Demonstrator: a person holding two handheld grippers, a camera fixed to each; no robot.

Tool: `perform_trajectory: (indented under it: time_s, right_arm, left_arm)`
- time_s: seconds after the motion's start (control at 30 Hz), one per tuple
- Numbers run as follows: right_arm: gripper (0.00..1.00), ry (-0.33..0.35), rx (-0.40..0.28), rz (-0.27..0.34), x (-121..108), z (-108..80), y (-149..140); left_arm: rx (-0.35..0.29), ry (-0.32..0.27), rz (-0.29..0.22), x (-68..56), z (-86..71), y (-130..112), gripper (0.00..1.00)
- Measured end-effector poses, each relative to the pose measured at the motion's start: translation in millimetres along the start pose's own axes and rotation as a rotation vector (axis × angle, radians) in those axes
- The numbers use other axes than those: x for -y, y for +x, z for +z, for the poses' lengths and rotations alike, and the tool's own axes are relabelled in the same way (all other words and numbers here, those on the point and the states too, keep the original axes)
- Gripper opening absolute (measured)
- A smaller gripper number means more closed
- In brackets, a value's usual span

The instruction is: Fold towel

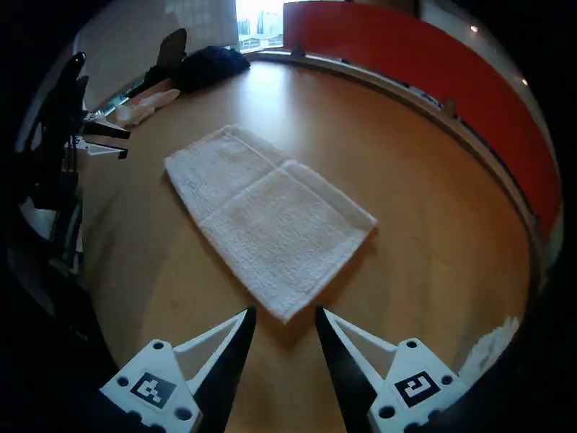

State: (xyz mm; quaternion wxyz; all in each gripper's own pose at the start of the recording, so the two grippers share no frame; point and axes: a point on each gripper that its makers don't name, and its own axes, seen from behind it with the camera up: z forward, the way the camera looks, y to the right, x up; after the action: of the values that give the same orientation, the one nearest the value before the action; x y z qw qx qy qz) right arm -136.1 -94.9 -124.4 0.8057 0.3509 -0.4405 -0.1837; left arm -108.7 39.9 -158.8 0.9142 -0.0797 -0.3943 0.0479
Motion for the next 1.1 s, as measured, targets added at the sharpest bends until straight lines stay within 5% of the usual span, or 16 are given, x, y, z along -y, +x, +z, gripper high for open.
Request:
perform_trajectory:
  time_s: [0.5, 0.9, 1.1]
  right_arm:
    - [0.31, 0.012, 0.039, -0.001, 3.6, 5.8, -10.8]
    - [0.21, 0.018, 0.042, -0.009, 3.4, 10.5, -8.2]
    - [0.04, 0.018, 0.034, -0.011, 3.9, 11.1, -5.3]
  left_arm:
    - [-0.02, -0.004, -0.039, -2.3, -13.9, -10.0, 0.93]
    - [-0.027, 0.001, -0.032, 2.0, -21.4, -14.7, 0.93]
    - [-0.035, 0.001, -0.034, 2.7, -24.2, -14.5, 0.93]
